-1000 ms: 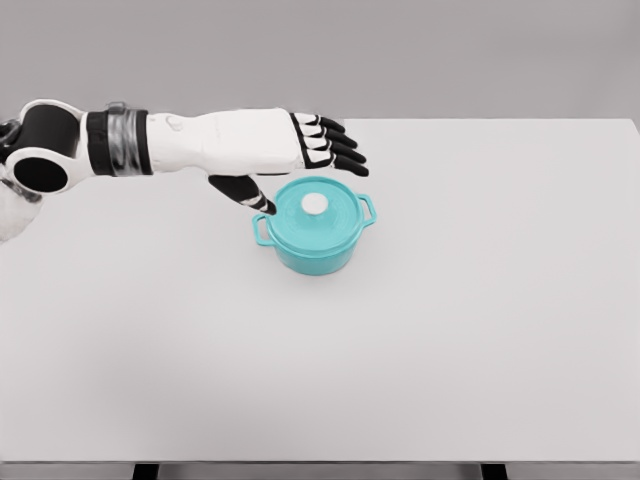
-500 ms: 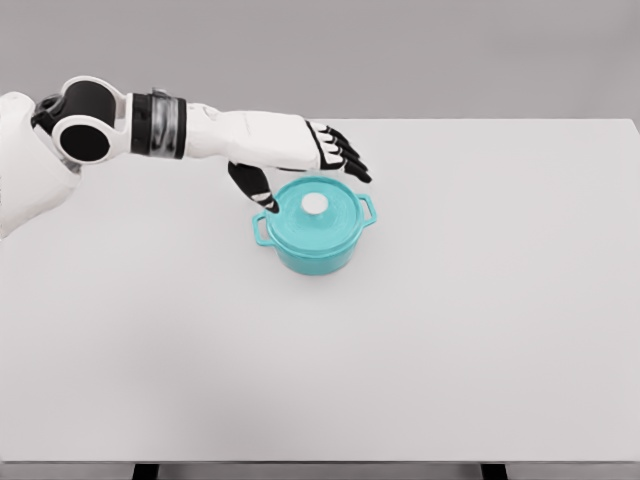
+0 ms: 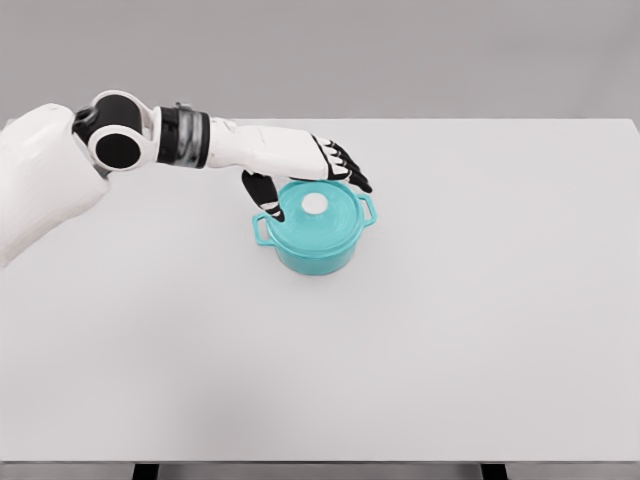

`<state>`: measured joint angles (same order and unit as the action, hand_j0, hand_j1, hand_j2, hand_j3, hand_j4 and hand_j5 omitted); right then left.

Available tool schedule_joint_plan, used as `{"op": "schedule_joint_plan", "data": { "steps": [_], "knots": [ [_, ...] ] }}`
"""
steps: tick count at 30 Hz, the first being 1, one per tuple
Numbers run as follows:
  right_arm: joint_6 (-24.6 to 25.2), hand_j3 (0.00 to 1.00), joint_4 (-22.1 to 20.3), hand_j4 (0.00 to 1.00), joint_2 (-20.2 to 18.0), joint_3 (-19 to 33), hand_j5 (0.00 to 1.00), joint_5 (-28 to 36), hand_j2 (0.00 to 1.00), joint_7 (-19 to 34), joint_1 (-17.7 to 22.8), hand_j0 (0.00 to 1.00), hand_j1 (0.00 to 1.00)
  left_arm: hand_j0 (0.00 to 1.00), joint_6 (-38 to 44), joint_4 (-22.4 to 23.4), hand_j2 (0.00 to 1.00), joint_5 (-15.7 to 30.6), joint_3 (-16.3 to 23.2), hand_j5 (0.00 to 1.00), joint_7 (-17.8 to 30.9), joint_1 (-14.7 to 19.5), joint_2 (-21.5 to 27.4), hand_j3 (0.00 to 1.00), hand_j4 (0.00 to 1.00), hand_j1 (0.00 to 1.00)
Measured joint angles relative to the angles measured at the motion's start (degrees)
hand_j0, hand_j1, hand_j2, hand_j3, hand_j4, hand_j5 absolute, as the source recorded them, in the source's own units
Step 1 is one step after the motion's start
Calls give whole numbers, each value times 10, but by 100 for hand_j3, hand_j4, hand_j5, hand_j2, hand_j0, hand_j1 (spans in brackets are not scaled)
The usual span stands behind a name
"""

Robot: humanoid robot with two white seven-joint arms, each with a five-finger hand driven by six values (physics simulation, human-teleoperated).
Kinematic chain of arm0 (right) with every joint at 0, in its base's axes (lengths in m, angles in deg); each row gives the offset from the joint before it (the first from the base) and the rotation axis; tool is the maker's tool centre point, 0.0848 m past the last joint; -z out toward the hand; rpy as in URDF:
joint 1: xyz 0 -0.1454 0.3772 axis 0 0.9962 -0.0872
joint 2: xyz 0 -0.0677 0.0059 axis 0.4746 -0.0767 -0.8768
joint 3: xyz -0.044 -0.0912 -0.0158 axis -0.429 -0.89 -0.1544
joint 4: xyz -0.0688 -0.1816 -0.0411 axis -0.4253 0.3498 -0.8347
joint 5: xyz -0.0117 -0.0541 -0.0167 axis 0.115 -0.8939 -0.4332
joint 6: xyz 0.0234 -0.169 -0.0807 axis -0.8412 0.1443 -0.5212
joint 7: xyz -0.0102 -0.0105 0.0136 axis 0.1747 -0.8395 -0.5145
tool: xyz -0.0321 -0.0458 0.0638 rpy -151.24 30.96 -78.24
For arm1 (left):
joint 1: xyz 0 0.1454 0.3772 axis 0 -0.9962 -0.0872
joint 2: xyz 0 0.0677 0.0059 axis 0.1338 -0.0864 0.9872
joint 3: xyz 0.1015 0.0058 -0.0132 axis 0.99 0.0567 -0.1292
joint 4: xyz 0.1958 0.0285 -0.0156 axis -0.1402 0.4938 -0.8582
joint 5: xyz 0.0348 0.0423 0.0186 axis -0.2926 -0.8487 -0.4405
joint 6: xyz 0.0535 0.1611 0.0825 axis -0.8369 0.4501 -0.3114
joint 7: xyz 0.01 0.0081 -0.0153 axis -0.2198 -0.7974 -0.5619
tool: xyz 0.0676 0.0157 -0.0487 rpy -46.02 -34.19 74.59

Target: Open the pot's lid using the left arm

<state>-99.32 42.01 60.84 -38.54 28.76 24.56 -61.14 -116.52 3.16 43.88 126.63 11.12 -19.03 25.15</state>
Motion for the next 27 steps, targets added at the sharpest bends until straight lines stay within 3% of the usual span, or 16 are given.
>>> {"op": "schedule_joint_plan", "data": {
  "steps": [27],
  "knots": [
    [0, 100, 0, 100, 0, 0, 100, 0, 100, 0, 0, 100, 100, 100, 0, 59, 100, -22, -1, 100, 0, 0, -33, 100, 100, 100]
  ]
}}
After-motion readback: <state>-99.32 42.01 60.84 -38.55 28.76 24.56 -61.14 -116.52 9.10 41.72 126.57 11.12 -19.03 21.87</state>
